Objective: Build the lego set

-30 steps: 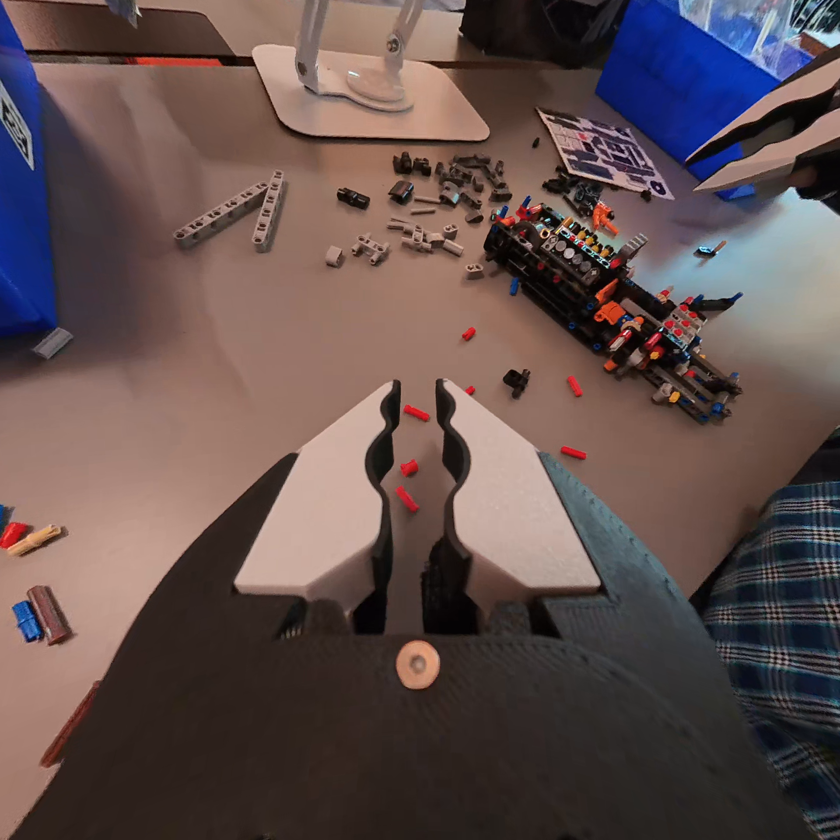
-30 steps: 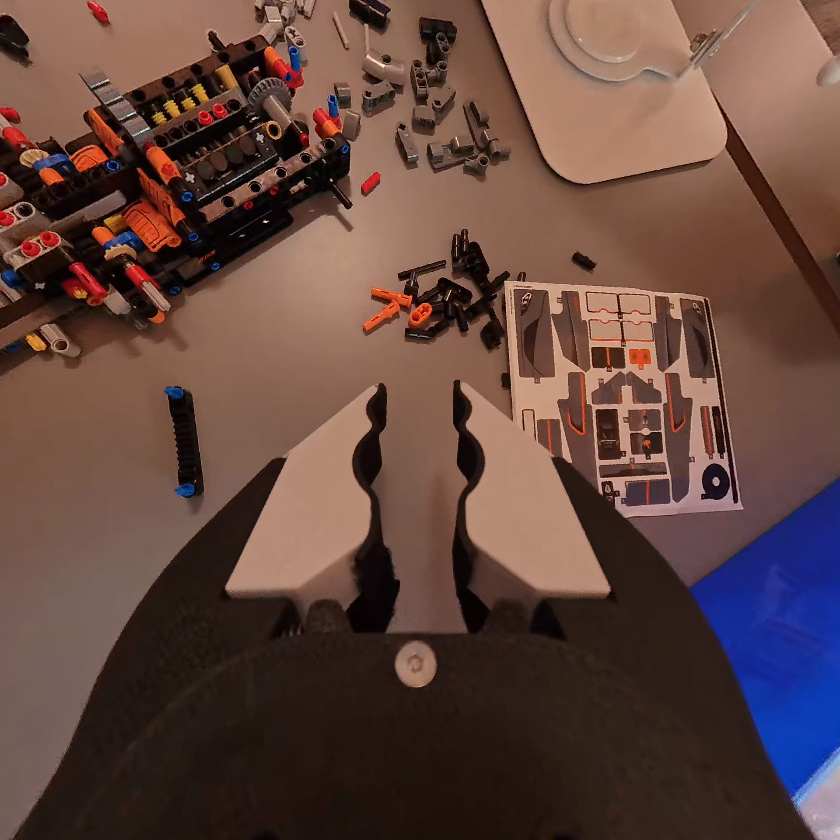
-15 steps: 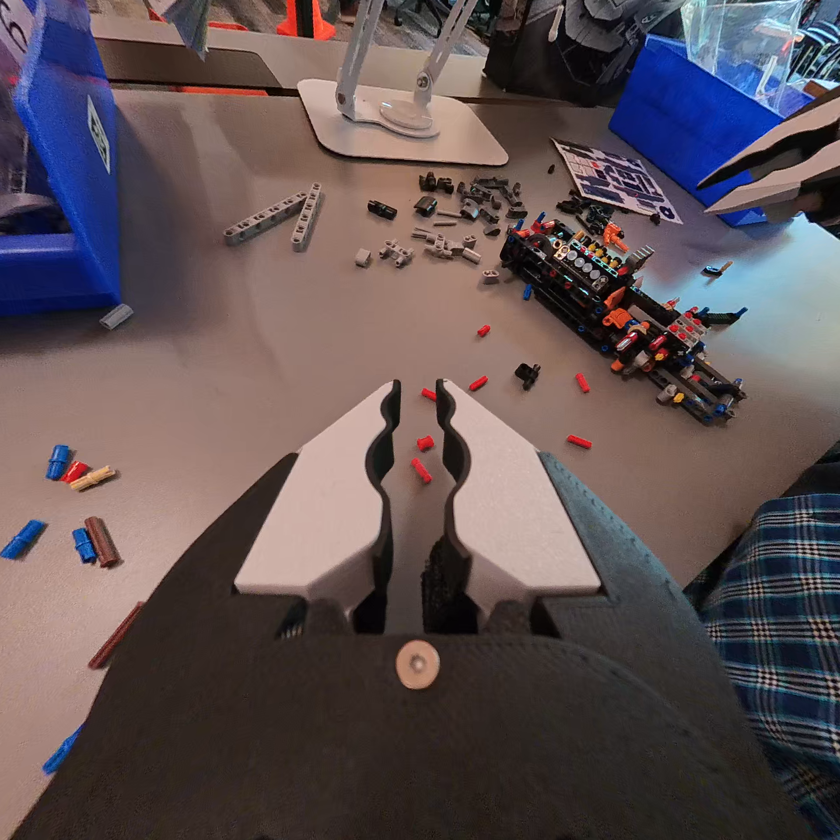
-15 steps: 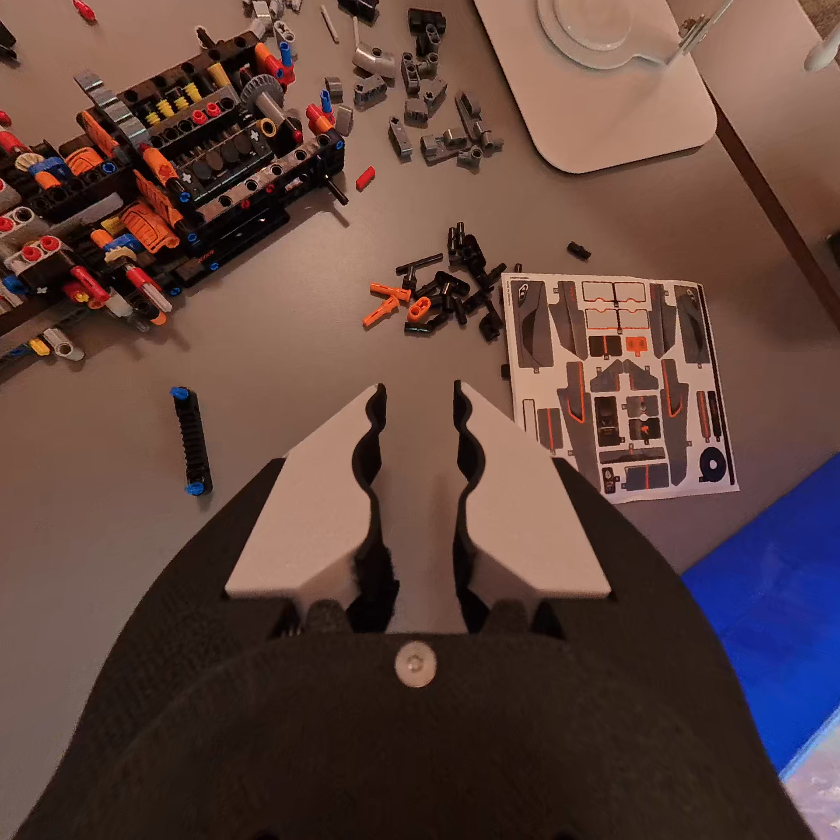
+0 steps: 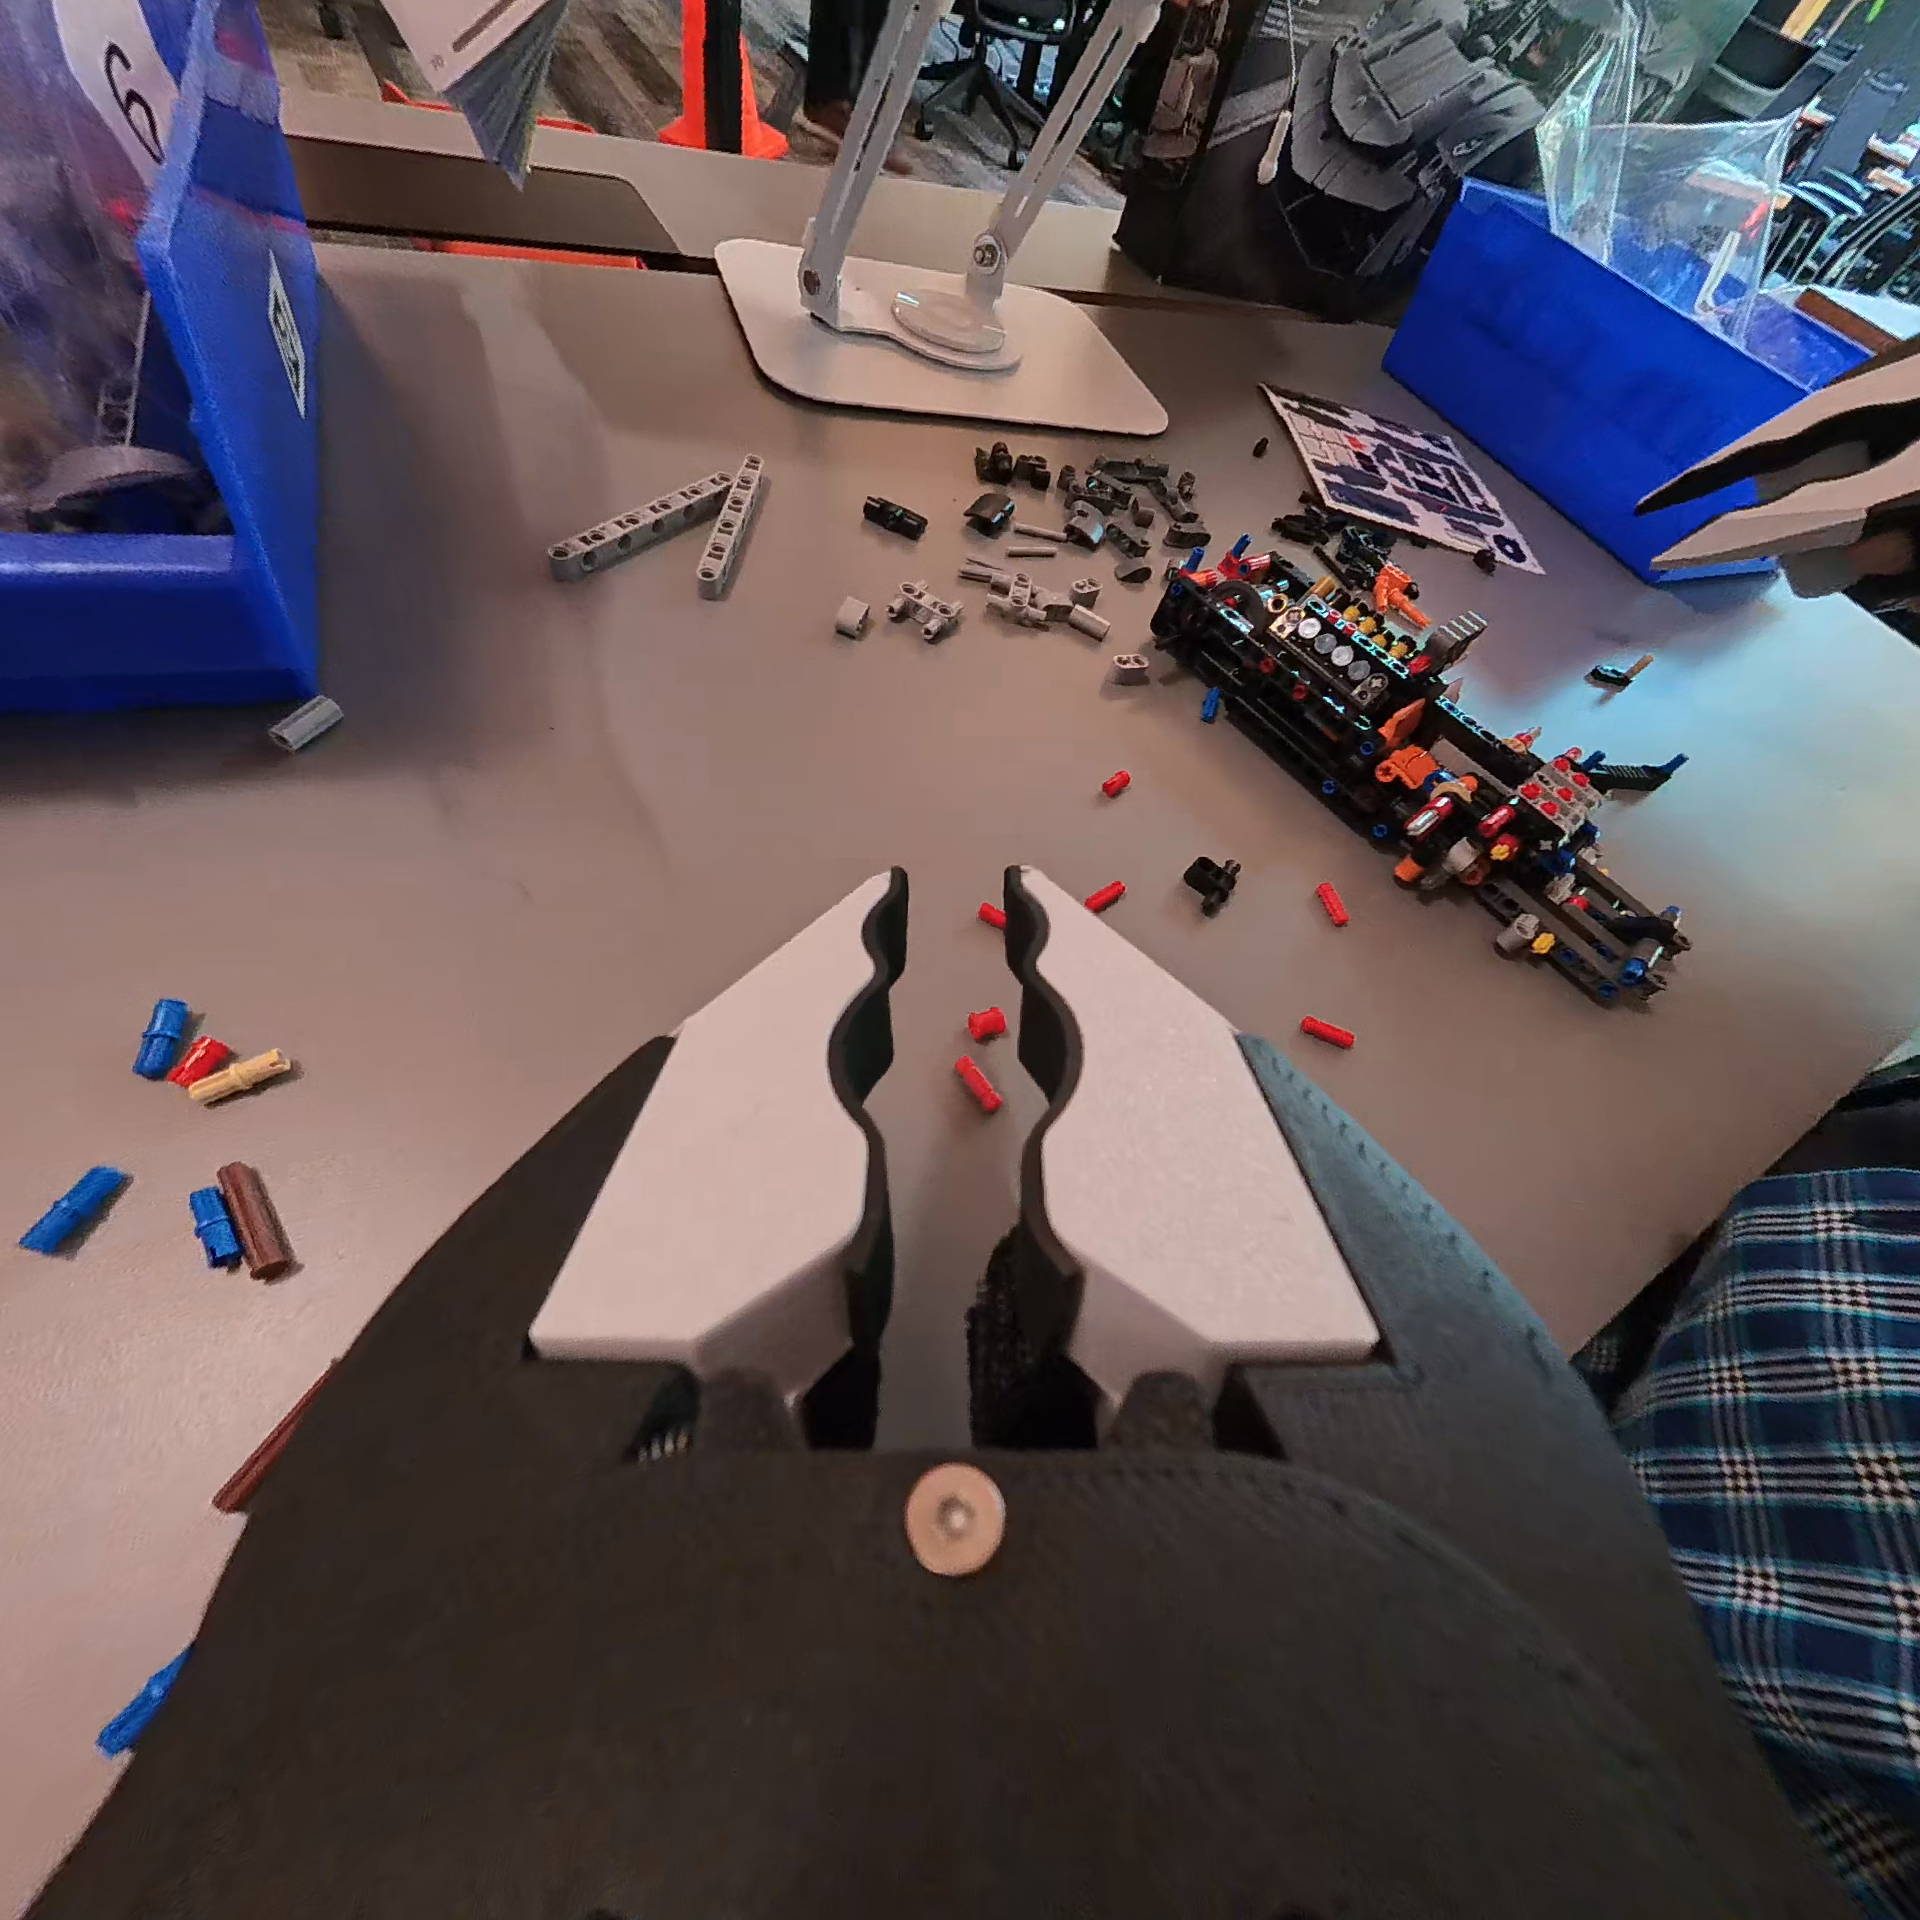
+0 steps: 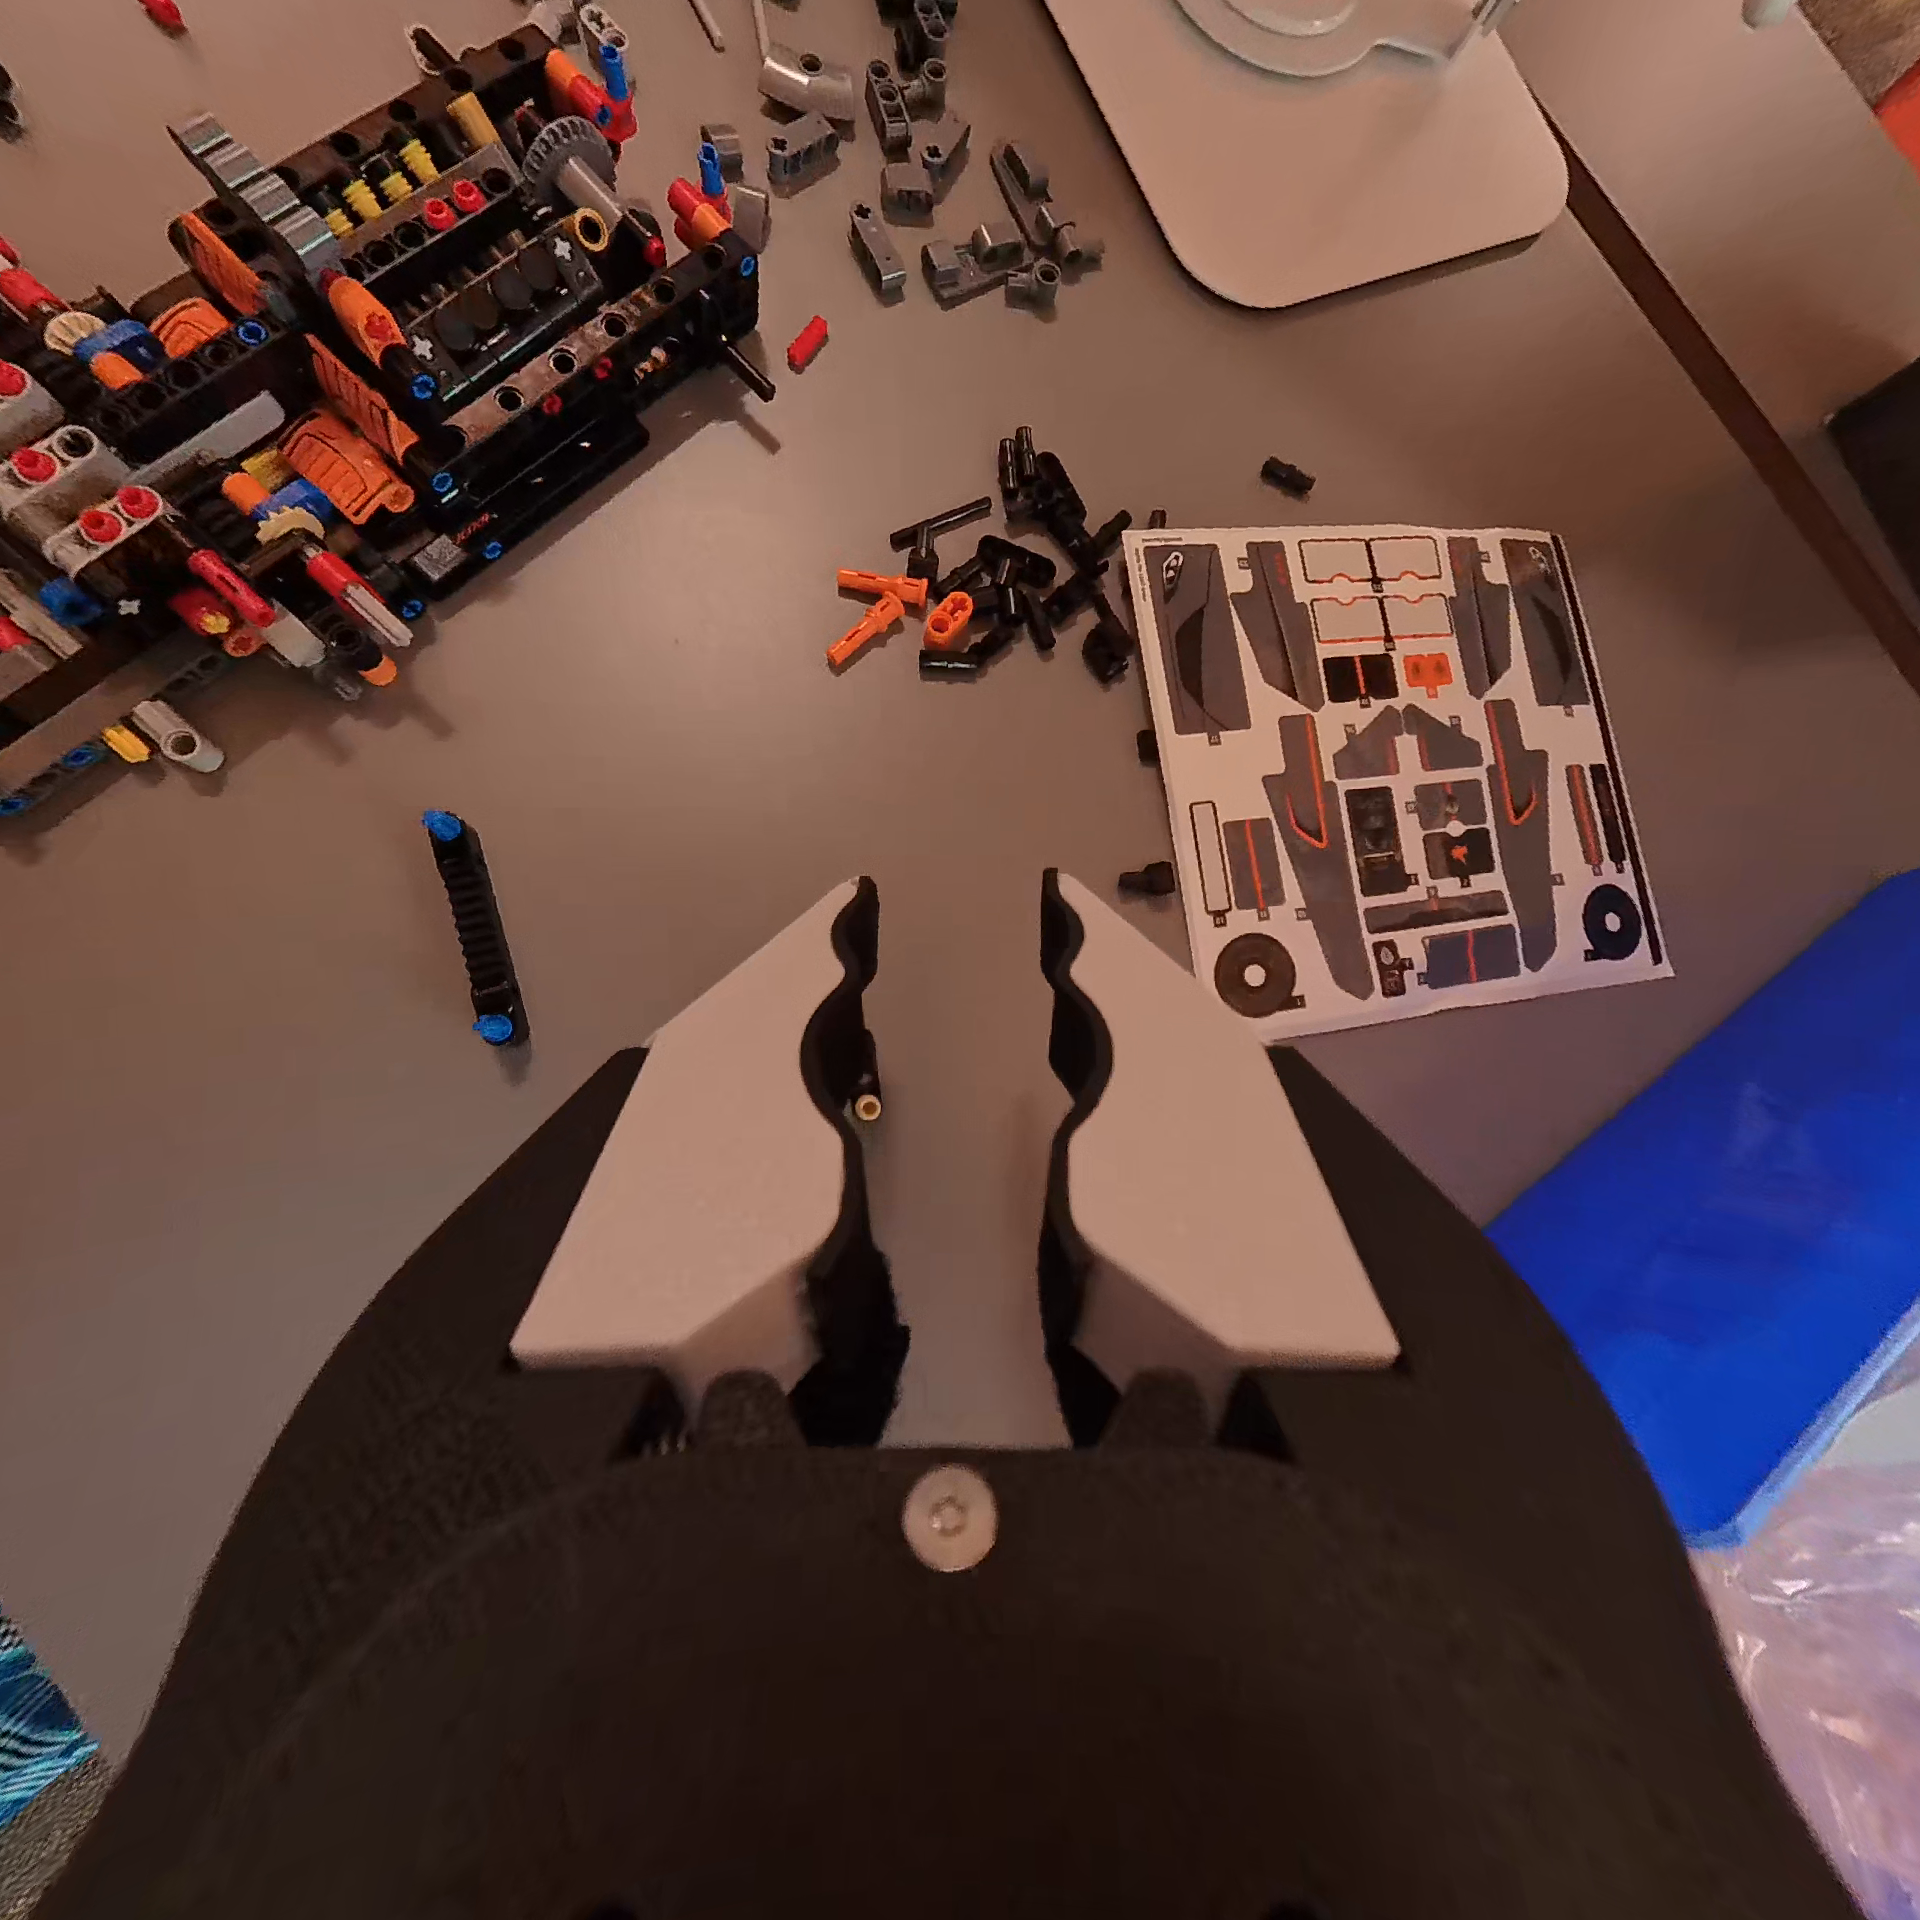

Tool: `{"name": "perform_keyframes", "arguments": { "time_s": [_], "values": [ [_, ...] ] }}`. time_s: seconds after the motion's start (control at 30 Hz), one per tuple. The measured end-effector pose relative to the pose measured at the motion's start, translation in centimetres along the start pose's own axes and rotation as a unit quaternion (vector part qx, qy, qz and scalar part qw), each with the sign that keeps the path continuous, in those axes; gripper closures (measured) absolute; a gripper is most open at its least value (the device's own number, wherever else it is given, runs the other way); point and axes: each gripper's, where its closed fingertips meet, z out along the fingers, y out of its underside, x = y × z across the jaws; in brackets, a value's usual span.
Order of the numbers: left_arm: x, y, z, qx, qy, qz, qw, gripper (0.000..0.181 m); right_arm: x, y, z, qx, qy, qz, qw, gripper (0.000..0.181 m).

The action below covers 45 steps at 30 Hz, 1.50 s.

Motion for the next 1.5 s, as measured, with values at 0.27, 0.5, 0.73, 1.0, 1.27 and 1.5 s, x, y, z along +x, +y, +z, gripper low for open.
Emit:
{"name": "perform_keyframes", "arguments": {
  "time_s": [0.27, 0.5, 0.73, 1.0, 1.27, 1.5],
  "values": [
    [0.6, -0.6, -0.3, 0.008, 0.005, 0.004, 1.000, 0.162, -1.1, 0.7, -1.5, 0.001, -0.013, 0.011, 1.000, 0.151],
    [1.3, -0.5, 0.0, 0.009, 0.018, 0.002, 1.000, 0.162, -3.3, 3.3, -1.9, -0.012, -0.038, 0.026, 0.999, 0.149],
    [2.3, -0.7, 0.1, 0.004, 0.020, 0.022, 1.000, 0.162, -2.2, 5.6, -0.1, -0.040, -0.025, 0.055, 0.997, 0.155],
    [2.0, -0.5, -0.7, -0.028, -0.002, 0.060, 0.998, 0.161, -3.2, 5.3, 1.3, -0.034, -0.064, 0.050, 0.996, 0.177],
    [-0.1, 3.5, -2.6, -0.139, -0.059, 0.150, 0.977, 0.157, -8.4, 3.1, -0.5, -0.016, -0.243, 0.110, 0.964, 0.177],
    [-6.7, 3.2, -6.2, -0.143, -0.170, 0.141, 0.965, 0.157, -8.8, 4.5, 0.1, -0.046, -0.280, 0.154, 0.946, 0.176]
  ]
}}
